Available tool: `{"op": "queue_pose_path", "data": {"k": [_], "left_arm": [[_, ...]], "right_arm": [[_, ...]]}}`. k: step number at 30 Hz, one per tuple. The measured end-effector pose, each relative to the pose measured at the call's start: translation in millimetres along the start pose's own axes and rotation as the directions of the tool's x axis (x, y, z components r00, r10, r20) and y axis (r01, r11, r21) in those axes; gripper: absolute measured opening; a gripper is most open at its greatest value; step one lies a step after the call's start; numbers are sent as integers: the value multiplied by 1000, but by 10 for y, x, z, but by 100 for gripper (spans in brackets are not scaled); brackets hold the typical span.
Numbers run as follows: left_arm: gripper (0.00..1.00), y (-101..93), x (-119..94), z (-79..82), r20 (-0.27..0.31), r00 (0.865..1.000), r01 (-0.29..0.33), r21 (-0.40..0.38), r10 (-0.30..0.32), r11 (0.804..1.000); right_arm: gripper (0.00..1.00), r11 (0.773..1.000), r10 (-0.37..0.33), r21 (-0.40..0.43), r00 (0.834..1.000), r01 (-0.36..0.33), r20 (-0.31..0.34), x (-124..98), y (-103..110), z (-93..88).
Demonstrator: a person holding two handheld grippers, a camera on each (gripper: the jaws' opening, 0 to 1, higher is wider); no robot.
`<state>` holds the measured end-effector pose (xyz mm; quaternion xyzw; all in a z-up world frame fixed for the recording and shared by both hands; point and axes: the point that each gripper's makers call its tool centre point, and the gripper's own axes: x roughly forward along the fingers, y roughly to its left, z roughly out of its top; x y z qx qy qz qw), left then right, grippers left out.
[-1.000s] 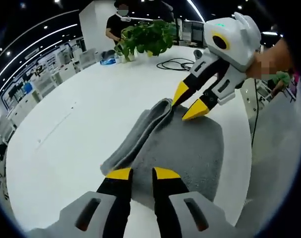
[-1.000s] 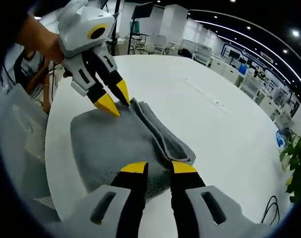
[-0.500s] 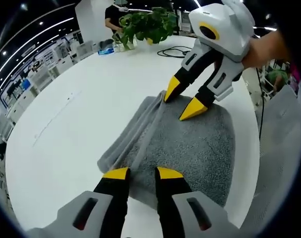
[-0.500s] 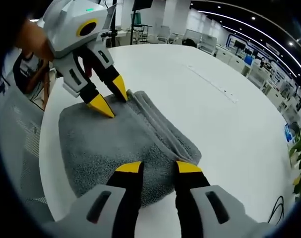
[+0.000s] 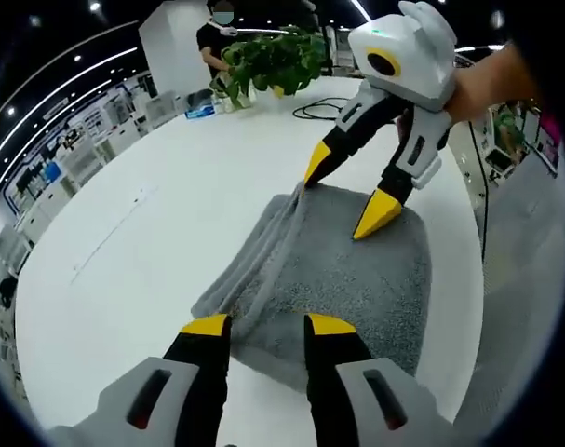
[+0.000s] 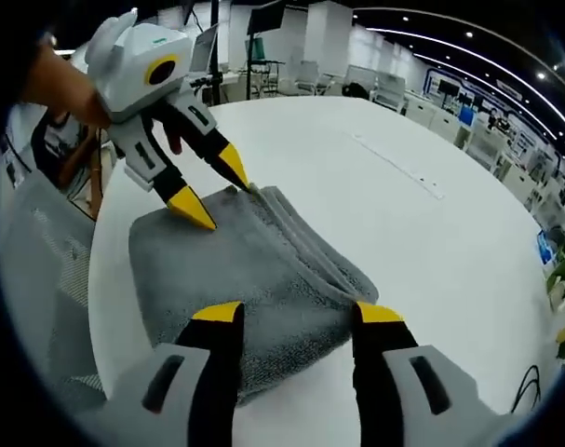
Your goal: Fold the towel on the table until its edges align and the towel forms a compact rectangular stack.
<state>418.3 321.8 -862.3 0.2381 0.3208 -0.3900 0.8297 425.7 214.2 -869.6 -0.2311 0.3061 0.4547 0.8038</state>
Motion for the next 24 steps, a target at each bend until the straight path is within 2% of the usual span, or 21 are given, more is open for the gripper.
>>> {"op": "queue_pose_path", "data": {"k": [3, 6, 9, 13, 15, 18, 20, 21, 24], "left_arm": [[37, -53, -42, 23, 23, 999, 26, -7, -25, 1000], [38, -258, -70, 69, 63, 990, 130, -16, -128, 991], [38, -392, -124, 41, 65, 984, 165, 8, -165, 986], [38, -487, -150, -71, 38, 982, 188, 0, -188, 982], [37, -529, -147, -163, 9, 979, 202, -17, -202, 979], [36, -470, -105, -310, -63, 985, 165, 55, -162, 985], [36, -480, -53, -287, -56, 985, 167, 41, -164, 985], [36, -469, -43, -276, -71, 986, 153, 48, -150, 987], [36, -449, 4, -275, -94, 988, 133, 103, -124, 986]], "right_arm": [[46, 1000, 11, -16, 1000, -11, 17, -70, 49, 23], [44, 998, 48, -43, 999, -47, 20, -64, 119, -13], [43, 996, 71, -50, 997, -71, 10, -108, 225, -82], [40, 995, 85, -42, 996, -85, -4, -101, 251, -196], [39, 996, 84, -2, 996, -84, -8, -102, 254, -237], [38, 996, 77, 39, 996, -75, -43, -50, 259, -327], [37, 997, 70, 40, 996, -69, -46, -70, 277, -303], [37, 997, 72, 34, 996, -70, -58, -76, 290, -307], [36, 997, 68, 50, 995, -64, -74, -71, 273, -329]]}}
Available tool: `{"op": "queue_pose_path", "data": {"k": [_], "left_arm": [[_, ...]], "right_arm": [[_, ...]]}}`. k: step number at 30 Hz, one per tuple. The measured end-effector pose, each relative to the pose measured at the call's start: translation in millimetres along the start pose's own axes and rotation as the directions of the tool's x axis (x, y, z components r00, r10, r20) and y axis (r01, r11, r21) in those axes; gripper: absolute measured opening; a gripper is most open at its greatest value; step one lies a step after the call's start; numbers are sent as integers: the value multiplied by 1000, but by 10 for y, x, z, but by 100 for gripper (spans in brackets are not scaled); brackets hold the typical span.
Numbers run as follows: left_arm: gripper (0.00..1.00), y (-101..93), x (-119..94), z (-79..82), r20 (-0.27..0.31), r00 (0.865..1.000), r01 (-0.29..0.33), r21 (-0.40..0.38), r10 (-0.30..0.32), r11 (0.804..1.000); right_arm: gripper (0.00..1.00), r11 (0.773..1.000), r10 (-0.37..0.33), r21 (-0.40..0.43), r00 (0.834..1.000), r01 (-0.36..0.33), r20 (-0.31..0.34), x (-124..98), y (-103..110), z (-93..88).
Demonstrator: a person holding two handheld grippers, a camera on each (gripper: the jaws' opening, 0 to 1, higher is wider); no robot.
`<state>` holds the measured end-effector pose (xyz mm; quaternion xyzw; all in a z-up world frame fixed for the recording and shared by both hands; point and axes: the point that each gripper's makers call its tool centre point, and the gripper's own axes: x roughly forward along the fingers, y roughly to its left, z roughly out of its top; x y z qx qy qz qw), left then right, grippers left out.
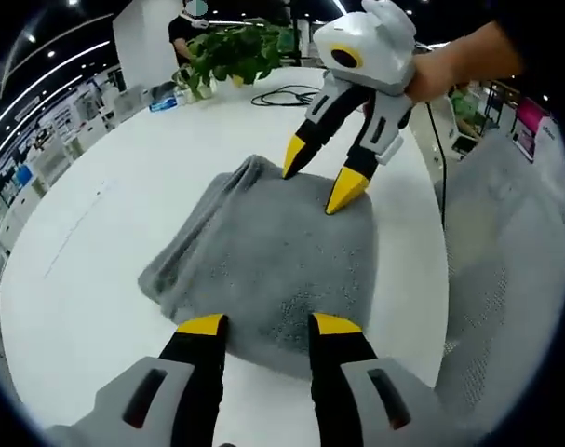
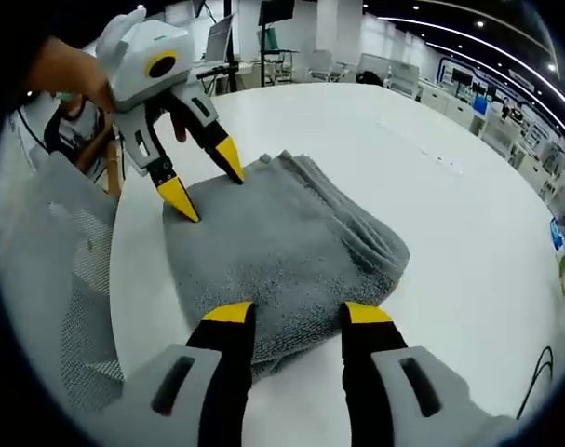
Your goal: Fold the towel on the table until its edges align and the towel forms a compact rectangular stack.
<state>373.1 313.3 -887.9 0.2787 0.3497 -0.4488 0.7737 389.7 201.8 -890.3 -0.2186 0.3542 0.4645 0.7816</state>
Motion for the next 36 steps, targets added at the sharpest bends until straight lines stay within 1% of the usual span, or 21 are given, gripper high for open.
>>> {"op": "queue_pose_path", "data": {"k": [2, 4, 6, 9, 10, 11, 12, 14, 16, 18, 20, 21, 23, 26, 28, 29, 30, 31, 32, 33, 36], "left_arm": [[36, 16, 19, 8, 1, 1000, -4, -1, 4, 1000], [36, 38, 27, 9, -2, 1000, -4, -53, 4, 999], [36, 27, 20, 8, -2, 1000, -5, -32, 5, 999], [37, 35, 8, 6, -3, 1000, -17, -34, 16, 999], [37, 41, -7, 9, -3, 1000, -27, -47, 27, 999], [37, 50, -21, 18, 8, 999, -34, -66, 34, 997], [37, 58, -46, 40, 35, 998, -41, -124, 46, 991], [36, 82, -101, 50, 63, 996, -51, -198, 65, 979], [37, 108, -141, 34, 70, 994, -62, -219, 79, 974], [38, 138, -167, -4, 69, 993, -73, -258, 94, 963], [43, 159, -199, -41, 66, 991, -91, -280, 114, 956], [45, 151, -215, -44, 71, 990, -93, -288, 119, 953], [48, 98, -262, -35, 97, 988, -88, -297, 122, 951], [57, -8, -274, -63, 103, 989, -70, -314, 107, 947], [63, -95, -254, -69, 113, 990, -51, -303, 89, 952], [65, -167, -227, -56, 130, 990, -21, -285, 60, 958], [66, -217, -209, -64, 126, 991, -4, -277, 41, 961], [67, -237, -191, -92, 106, 994, -10, -271, 40, 963], [67, -246, -170, -127, 82, 996, -25, -237, 45, 971], [67, -269, -141, -130, 83, 996, -19, -226, 39, 974], [67, -279, -115, -138, 73, 997, -18, -225, 35, 974]], "right_arm": [[36, 1000, -6, 13, 1000, 7, -7, -12, 16, -8], [36, 1000, -17, 6, 1000, 17, -9, -21, 21, -25], [36, 1000, -24, 12, 1000, 24, -3, -24, 22, -30], [36, 999, -39, 24, 999, 39, -2, -4, -16, -42], [37, 998, -48, 28, 999, 49, -1, -8, -18, -32], [37, 998, -59, 37, 998, 58, 3, -20, -24, -21], [37, 995, -74, 66, 997, 73, 23, -49, -35, 7], [39, 993, -98, 78, 994, 94, 55, -101, -31, 33], [42, 989, -117, 102, 990, 109, 73, -134, -29, 31], [45, 983, -139, 131, 986, 127, 87, -201, 17, 34], [49, 979, -153, 153, 984, 137, 94, -216, 0, 11], [49, 977, -146, 173, 984, 127, 105, -223, 28, 11], [51, 976, -133, 185, 985, 112, 105, -223, 84, -2], [56, 979, -110, 183, 988, 89, 107, -197, 175, -31], [57, 983, -104, 161, 990, 88, 98, -159, 200, -65], [57, 986, -103, 141, 991, 89, 90, -146, 207, -81], [58, 986, -99, 143, 991, 86, 89, -122, 227, -86], [58, 986, -99, 144, 991, 85, 86, -112, 229, -95], [59, 986, -99, 143, 992, 87, 79, -98, 233, -109], [59, 986, -100, 141, 992, 88, 78, -97, 232, -115], [61, 986, -96, 144, 993, 84, 74, -78, 221, -142]]}}
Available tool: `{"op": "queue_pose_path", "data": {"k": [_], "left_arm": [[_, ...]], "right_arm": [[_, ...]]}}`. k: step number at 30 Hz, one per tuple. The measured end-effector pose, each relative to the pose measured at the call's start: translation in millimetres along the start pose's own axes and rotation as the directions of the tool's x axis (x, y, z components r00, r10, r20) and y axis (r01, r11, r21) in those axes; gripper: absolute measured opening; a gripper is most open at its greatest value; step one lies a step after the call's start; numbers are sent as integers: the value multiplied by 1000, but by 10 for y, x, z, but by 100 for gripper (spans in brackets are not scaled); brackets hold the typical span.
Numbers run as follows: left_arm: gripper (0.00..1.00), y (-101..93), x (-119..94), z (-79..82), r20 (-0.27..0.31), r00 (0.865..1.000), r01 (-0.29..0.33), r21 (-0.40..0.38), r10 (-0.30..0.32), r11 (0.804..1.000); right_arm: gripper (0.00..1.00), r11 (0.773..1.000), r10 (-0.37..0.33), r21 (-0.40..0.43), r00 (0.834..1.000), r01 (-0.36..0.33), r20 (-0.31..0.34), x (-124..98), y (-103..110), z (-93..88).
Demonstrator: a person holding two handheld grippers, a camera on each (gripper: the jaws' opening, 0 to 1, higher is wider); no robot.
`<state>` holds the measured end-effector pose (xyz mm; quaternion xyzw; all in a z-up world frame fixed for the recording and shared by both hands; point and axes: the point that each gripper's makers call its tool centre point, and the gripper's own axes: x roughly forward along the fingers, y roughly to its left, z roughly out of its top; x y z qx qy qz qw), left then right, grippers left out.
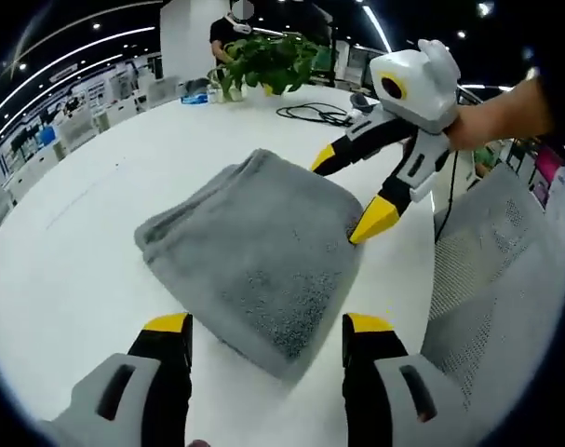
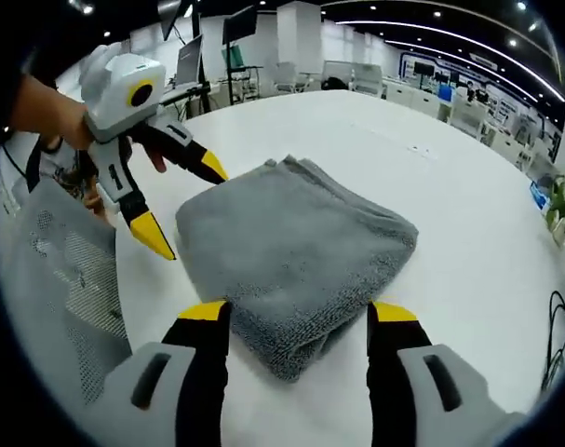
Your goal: Fold the towel on the table until its edges align and the towel forms a compact rectangular stack.
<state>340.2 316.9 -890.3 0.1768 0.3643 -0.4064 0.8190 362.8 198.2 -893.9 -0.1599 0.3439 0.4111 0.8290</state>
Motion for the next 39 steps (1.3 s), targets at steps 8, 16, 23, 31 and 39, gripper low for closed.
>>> {"op": "queue_pose_path", "data": {"k": [8, 16, 23, 31, 39], "left_arm": [[67, 21, 70, -112, -36, 999, 0, 29, 1, 1000], [61, 103, 117, -145, -63, 998, -12, 60, 16, 998], [61, 163, 178, -128, -73, 997, -14, 65, 18, 998], [61, 335, 259, -28, -75, 997, -19, 70, 24, 997], [61, 522, 366, 67, -88, 996, -23, 78, 30, 997]], "right_arm": [[65, 999, 12, -38, 999, -13, -41, 15, 46, -139], [62, 1000, 28, -12, 998, -29, -58, 112, 58, -190], [61, 999, 15, -31, 997, -18, -78, 181, -24, -198], [60, 1000, 6, 0, 997, -6, -75, 214, -121, -82], [59, 1000, -9, -2, 997, 9, -75, 316, -260, 31]]}}
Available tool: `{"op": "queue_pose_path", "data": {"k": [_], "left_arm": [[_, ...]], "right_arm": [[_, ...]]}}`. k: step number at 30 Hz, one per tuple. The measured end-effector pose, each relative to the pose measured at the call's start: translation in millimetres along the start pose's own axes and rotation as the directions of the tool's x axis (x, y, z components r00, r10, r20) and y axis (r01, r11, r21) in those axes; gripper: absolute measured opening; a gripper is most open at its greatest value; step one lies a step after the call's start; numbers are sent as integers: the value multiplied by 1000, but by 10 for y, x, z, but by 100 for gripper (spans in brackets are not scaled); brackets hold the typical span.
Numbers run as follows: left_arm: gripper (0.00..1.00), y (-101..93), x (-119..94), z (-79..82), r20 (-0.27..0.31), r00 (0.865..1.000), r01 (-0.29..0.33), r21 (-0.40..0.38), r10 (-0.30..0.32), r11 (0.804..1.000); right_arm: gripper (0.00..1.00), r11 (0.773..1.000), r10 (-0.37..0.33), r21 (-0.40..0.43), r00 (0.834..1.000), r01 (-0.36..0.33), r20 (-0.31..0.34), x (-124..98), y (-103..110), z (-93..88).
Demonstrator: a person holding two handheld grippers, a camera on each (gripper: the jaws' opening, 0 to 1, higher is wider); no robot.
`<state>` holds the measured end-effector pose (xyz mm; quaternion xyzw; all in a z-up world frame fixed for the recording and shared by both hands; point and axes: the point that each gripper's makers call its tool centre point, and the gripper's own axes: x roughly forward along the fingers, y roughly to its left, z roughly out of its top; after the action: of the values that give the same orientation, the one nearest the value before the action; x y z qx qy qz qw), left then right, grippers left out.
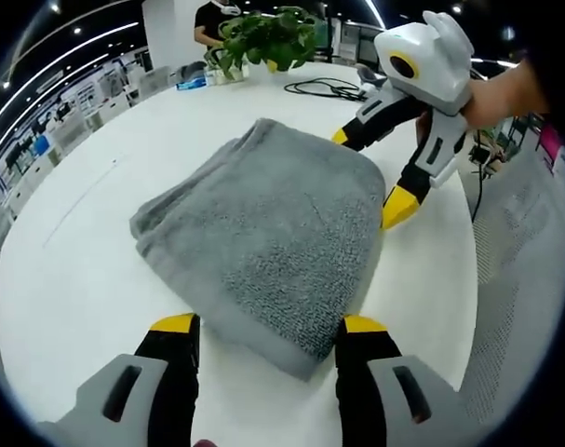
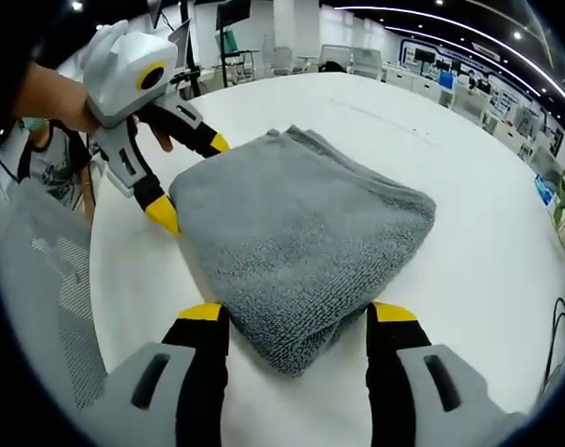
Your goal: Fold the towel on the table until its edges align and the towel forms a compact rectangular stack.
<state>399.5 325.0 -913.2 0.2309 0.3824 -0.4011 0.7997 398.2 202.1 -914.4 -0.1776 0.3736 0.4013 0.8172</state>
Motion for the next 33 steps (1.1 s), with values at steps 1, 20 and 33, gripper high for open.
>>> {"op": "queue_pose_path", "data": {"k": [1, 20, 33], "left_arm": [[61, 23, 20, 13, 0, 1000, 1, -2, -1, 1000], [60, 420, 231, 246, 1, 1000, -10, -8, 10, 1000], [62, 520, 273, 323, 20, 999, -35, -55, 36, 998]], "right_arm": [[59, 1000, -3, 3, 1000, 3, 0, 15, -35, 13], [57, 997, -52, 62, 999, 51, 14, 220, -422, 192], [56, 991, -100, 96, 995, 97, 21, 236, -579, 236]]}}
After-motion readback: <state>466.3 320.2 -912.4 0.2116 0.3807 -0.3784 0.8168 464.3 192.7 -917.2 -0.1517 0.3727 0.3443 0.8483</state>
